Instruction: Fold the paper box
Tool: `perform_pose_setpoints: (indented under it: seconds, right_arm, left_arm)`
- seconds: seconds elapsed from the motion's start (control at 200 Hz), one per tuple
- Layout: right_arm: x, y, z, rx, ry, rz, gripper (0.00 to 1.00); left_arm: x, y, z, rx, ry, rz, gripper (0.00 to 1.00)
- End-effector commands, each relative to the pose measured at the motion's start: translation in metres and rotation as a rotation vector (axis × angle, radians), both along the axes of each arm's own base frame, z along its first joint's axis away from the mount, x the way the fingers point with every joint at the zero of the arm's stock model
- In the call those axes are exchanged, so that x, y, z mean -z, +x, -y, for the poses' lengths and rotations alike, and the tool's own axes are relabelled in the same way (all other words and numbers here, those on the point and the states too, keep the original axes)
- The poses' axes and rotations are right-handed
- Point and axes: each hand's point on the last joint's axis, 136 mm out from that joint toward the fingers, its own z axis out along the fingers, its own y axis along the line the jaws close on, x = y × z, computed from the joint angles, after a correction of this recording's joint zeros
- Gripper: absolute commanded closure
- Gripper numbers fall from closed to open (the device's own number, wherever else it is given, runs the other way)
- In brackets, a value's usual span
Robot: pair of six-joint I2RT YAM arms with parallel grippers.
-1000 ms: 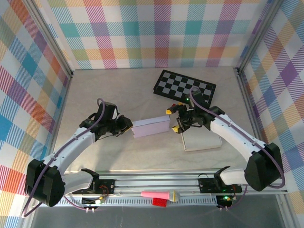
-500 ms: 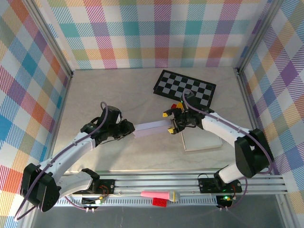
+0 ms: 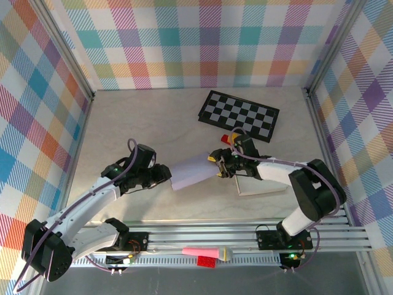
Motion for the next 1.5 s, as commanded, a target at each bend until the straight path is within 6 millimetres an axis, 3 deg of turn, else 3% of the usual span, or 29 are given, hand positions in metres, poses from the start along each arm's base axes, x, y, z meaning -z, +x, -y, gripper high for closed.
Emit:
perform_pose_setpoints:
  seconds: [0.0, 0.185, 0.295, 0.395, 0.495, 0.575, 0.67, 0.68, 0.695, 0.705, 0.775, 0.815, 0.825, 0.84, 0.845, 0.85, 0.86, 0.905, 0.965, 1.035, 1.1, 1.175, 1.245, 1.3, 1.43, 1.495]
  right_arm:
    - [-0.004, 0.013, -0.013, -0.06, 0.06, 0.142, 0.47]
    - [0.012, 0.007, -0.006, -0.052, -0.006, 0.084, 0.44]
    - [0.003, -0.001, 0.008, -0.098, -0.159, 0.044, 0.34]
    - [-0.009, -0.011, 0.028, -0.153, -0.338, -0.023, 0.29]
    - [-0.022, -0.025, 0.07, -0.223, -0.626, -0.116, 0.28]
    - [-0.044, -0.021, 0.092, -0.235, -0.749, -0.058, 0.27]
    - [-0.085, -0.005, 0.101, -0.21, -0.768, 0.156, 0.26]
    - [-0.091, -0.003, 0.101, -0.206, -0.767, 0.191, 0.2]
    - [-0.099, -0.001, 0.101, -0.205, -0.762, 0.242, 0.04]
    - [-0.105, 0.001, 0.101, -0.201, -0.755, 0.281, 0.0]
    - [-0.15, 0.007, 0.104, -0.187, -0.749, 0.552, 0.01]
    - [-0.167, 0.007, 0.11, -0.197, -0.783, 0.679, 0.01]
    - [-0.171, 0.007, 0.113, -0.194, -0.796, 0.704, 0.01]
    - [-0.176, 0.006, 0.117, -0.191, -0.818, 0.735, 0.01]
    - [-0.178, 0.005, 0.119, -0.189, -0.828, 0.746, 0.01]
    - [-0.18, 0.005, 0.121, -0.186, -0.837, 0.755, 0.01]
    - [-0.182, 0.005, 0.125, -0.183, -0.855, 0.767, 0.01]
    - [-0.189, 0.002, 0.146, -0.15, -0.959, 0.789, 0.01]
    - [-0.193, 0.0, 0.189, -0.031, -1.15, 0.732, 0.01]
    - [-0.188, -0.006, 0.238, 0.112, -1.354, 0.646, 0.01]
    - [-0.169, -0.007, 0.251, 0.083, -1.401, 0.677, 0.01]
    - [-0.145, -0.002, 0.243, -0.006, -1.387, 0.852, 0.01]
    - [-0.134, -0.002, 0.246, 0.035, -1.432, 0.991, 0.01]
    - [-0.114, -0.005, 0.252, 0.054, -1.463, 1.025, 0.01]
    - [-0.076, -0.005, 0.256, 0.068, -1.375, 0.962, 0.01]
    - [-0.06, -0.001, 0.249, 0.027, -1.339, 0.943, 0.01]
  left_arm:
    - [-0.007, -0.003, -0.002, -0.002, 0.01, 0.001, 0.63]
    - [-0.016, 0.002, -0.002, -0.009, 0.014, 0.011, 0.63]
    - [-0.024, 0.006, -0.003, -0.022, 0.018, 0.035, 0.62]
    - [-0.031, 0.01, -0.005, -0.03, 0.026, 0.053, 0.62]
    - [-0.038, 0.015, -0.009, -0.037, 0.051, 0.078, 0.62]
    - [-0.043, 0.019, -0.014, -0.04, 0.081, 0.106, 0.62]
    - [-0.052, 0.024, -0.022, -0.041, 0.128, 0.159, 0.61]
    - [-0.053, 0.024, -0.023, -0.042, 0.131, 0.164, 0.61]
    - [-0.055, 0.025, -0.024, -0.044, 0.138, 0.177, 0.61]
    - [-0.056, 0.026, -0.025, -0.045, 0.143, 0.184, 0.6]
    - [-0.068, 0.031, -0.033, -0.062, 0.171, 0.25, 0.58]
    - [-0.074, 0.035, -0.038, -0.074, 0.186, 0.283, 0.51]
    - [-0.076, 0.036, -0.039, -0.077, 0.188, 0.292, 0.44]
    - [-0.078, 0.038, -0.04, -0.081, 0.19, 0.305, 0.25]
    - [-0.079, 0.039, -0.041, -0.081, 0.191, 0.309, 0.13]
    - [-0.08, 0.039, -0.041, -0.083, 0.192, 0.313, 0.06]
    - [-0.082, 0.041, -0.042, -0.087, 0.195, 0.323, 0.01]
    - [-0.086, 0.046, -0.049, -0.115, 0.209, 0.347, 0.0]
    - [-0.092, 0.052, -0.057, -0.144, 0.224, 0.381, 0.0]
    - [-0.1, 0.056, -0.065, -0.146, 0.26, 0.437, 0.0]
    - [-0.105, 0.059, -0.085, -0.223, 0.322, 0.476, 0.0]
    - [-0.106, 0.061, -0.119, -0.388, 0.399, 0.488, 0.0]
    - [-0.104, 0.057, -0.152, -0.537, 0.514, 0.48, 0.0]
    - [-0.102, 0.052, -0.172, -0.599, 0.628, 0.474, 0.0]
    - [-0.089, 0.062, -0.17, -0.472, 0.723, 0.544, 0.0]
    - [-0.067, 0.066, -0.166, -0.415, 0.729, 0.557, 0.0]
